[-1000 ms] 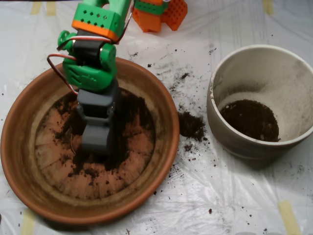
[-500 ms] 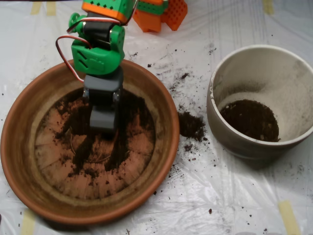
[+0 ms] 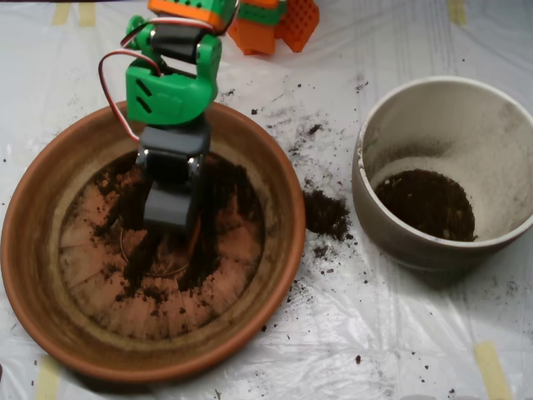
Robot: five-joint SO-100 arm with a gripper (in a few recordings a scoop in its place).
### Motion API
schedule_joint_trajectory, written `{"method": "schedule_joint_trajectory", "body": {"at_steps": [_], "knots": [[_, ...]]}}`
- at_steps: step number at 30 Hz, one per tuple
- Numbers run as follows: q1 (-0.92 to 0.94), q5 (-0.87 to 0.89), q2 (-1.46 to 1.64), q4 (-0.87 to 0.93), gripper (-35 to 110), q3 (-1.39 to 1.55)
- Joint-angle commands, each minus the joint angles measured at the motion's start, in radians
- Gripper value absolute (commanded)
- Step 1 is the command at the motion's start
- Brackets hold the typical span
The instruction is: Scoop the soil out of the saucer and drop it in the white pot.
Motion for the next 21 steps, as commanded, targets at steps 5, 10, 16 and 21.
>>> {"method": "schedule_joint_trajectory", "body": {"at_steps": [5, 10, 16, 21], "knots": [[-0.132, 0.014, 0.509, 0.031, -1, 0.132], [-0.233, 0.006, 0.709, 0.135, -1, 0.140], [-0.330, 0.009, 0.822, 0.264, -1, 0.055], [-0.396, 0.008, 0.811, 0.339, -1, -0.075]]}}
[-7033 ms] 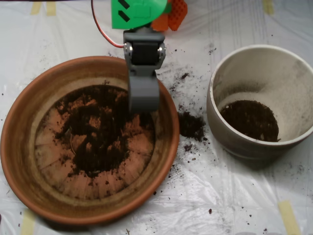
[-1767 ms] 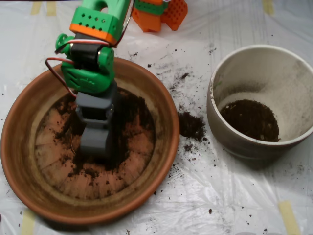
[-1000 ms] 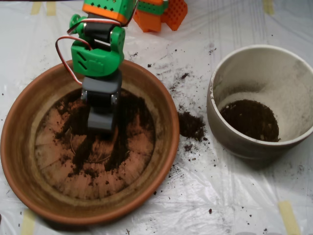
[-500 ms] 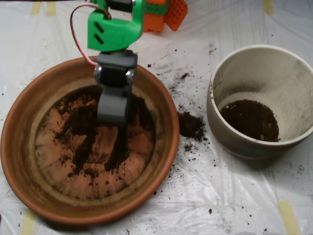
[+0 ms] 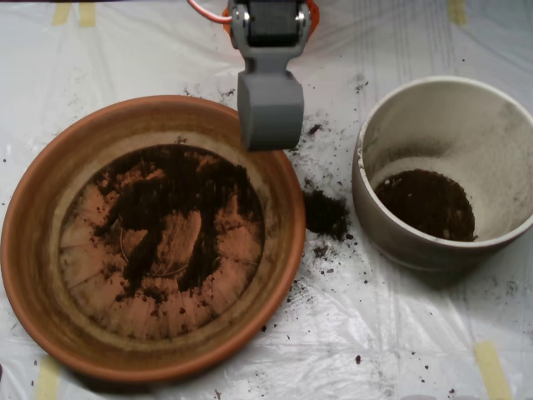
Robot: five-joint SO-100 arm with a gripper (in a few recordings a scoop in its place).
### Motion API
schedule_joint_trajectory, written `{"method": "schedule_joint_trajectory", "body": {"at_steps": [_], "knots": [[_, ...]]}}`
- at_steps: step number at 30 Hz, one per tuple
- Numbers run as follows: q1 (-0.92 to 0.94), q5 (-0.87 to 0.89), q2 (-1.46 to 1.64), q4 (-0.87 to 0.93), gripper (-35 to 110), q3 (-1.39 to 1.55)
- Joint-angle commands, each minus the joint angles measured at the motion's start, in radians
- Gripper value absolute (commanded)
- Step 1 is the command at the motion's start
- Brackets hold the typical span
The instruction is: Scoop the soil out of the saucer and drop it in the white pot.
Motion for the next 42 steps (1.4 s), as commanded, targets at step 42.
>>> {"method": "schedule_joint_trajectory", "body": {"at_steps": [42], "knots": [[-0.451, 0.003, -0.764, 0.601, 30, -1.123]]}}
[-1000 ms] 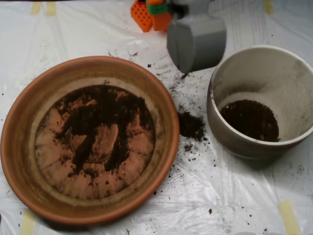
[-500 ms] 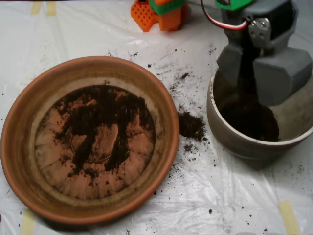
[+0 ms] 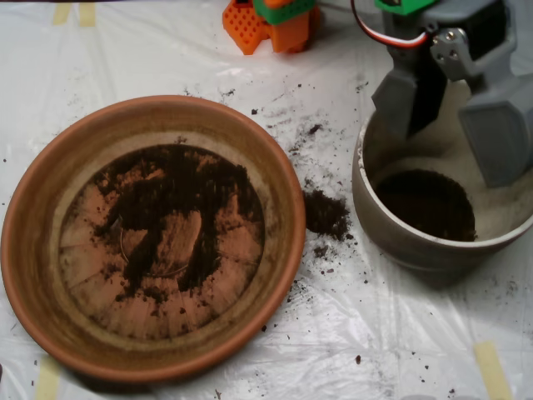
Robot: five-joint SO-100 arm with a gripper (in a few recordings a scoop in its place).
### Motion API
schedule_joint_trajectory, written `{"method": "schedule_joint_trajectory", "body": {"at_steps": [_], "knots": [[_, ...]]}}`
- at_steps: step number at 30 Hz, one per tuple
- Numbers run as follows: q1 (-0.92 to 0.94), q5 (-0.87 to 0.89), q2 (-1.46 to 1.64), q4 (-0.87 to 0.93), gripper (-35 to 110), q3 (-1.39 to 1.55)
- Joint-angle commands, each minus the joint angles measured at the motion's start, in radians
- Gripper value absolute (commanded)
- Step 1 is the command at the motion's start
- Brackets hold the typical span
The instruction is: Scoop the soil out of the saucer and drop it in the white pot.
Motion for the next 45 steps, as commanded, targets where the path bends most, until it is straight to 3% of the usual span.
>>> {"method": "schedule_joint_trajectory", "body": {"at_steps": [1, 7, 16, 26, 37, 45], "knots": [[0.025, 0.018, 0.146, -0.032, 30, 0.000], [0.144, 0.103, 0.400, -0.130, 32, 0.195], [0.483, 0.195, 0.591, -0.190, 34, 0.460], [0.747, 0.133, 0.653, -0.402, 41, 0.913], [0.933, 0.014, 0.308, -0.612, 43, 0.973], [0.948, -0.015, 0.014, -0.594, 47, 0.788]]}}
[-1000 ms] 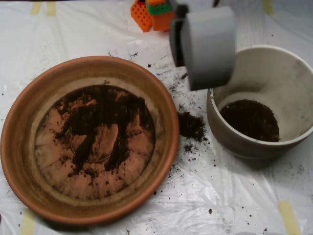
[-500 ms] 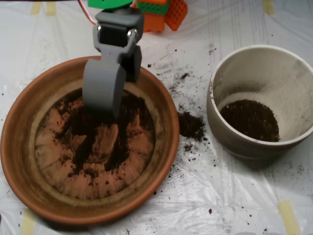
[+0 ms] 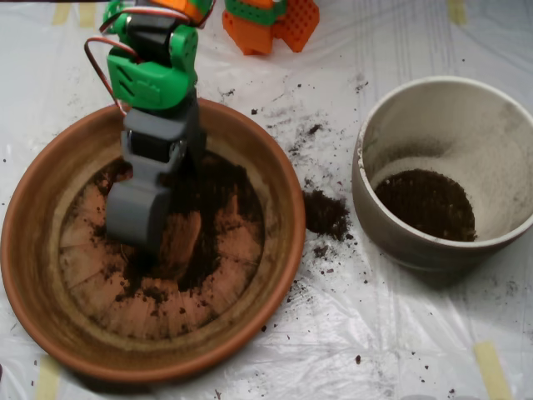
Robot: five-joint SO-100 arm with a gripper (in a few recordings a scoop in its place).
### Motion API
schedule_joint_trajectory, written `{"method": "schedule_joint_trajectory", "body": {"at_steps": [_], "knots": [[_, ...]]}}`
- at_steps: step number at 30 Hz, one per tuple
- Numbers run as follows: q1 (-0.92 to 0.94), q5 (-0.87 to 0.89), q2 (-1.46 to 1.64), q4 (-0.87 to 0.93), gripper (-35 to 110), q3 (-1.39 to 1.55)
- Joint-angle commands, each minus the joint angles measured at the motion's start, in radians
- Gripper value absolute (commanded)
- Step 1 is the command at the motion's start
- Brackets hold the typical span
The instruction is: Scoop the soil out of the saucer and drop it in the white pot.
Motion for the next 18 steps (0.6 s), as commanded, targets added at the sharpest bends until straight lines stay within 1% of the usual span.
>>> {"method": "schedule_joint_trajectory", "body": {"at_steps": [1, 4, 8, 12, 16, 18], "knots": [[0.015, -0.034, -0.066, 0.029, 48, -0.173], [0.026, -0.035, -0.216, 0.100, 51, -0.339], [0.034, -0.040, -0.431, 0.250, 56, -0.595], [0.029, -0.049, -0.546, 0.365, 57, -0.755], [0.031, -0.063, -0.621, 0.442, 52, -0.856], [0.031, -0.069, -0.650, 0.476, 43, -0.897]]}}
